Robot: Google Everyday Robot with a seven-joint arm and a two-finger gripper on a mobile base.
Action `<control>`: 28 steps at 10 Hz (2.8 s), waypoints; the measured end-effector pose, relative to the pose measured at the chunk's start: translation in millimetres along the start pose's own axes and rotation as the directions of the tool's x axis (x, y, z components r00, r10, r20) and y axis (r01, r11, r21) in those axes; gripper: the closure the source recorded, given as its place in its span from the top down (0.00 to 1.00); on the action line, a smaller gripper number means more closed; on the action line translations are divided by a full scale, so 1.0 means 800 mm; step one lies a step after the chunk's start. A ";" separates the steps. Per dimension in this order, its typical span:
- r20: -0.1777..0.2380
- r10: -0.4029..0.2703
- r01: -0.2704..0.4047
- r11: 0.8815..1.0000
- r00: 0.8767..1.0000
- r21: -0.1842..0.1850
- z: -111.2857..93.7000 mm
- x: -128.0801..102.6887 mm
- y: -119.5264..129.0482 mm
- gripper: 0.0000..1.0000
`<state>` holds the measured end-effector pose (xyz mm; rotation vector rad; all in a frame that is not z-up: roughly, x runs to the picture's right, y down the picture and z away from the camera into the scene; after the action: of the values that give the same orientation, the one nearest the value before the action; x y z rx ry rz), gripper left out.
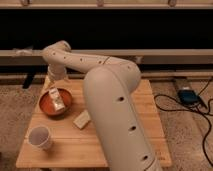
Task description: Place the pepper in the ceramic cup
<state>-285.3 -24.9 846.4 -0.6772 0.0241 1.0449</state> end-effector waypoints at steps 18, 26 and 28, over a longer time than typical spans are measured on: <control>0.000 0.000 0.000 1.000 1.000 0.000 0.000 0.000 0.000 0.80; -0.004 -0.001 0.001 0.999 1.000 0.034 -0.050 0.052 -0.058 0.80; -0.005 -0.008 0.008 0.998 1.000 0.068 -0.080 0.092 -0.091 0.80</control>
<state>-169.7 -23.6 808.1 -0.6174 0.0612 1.0304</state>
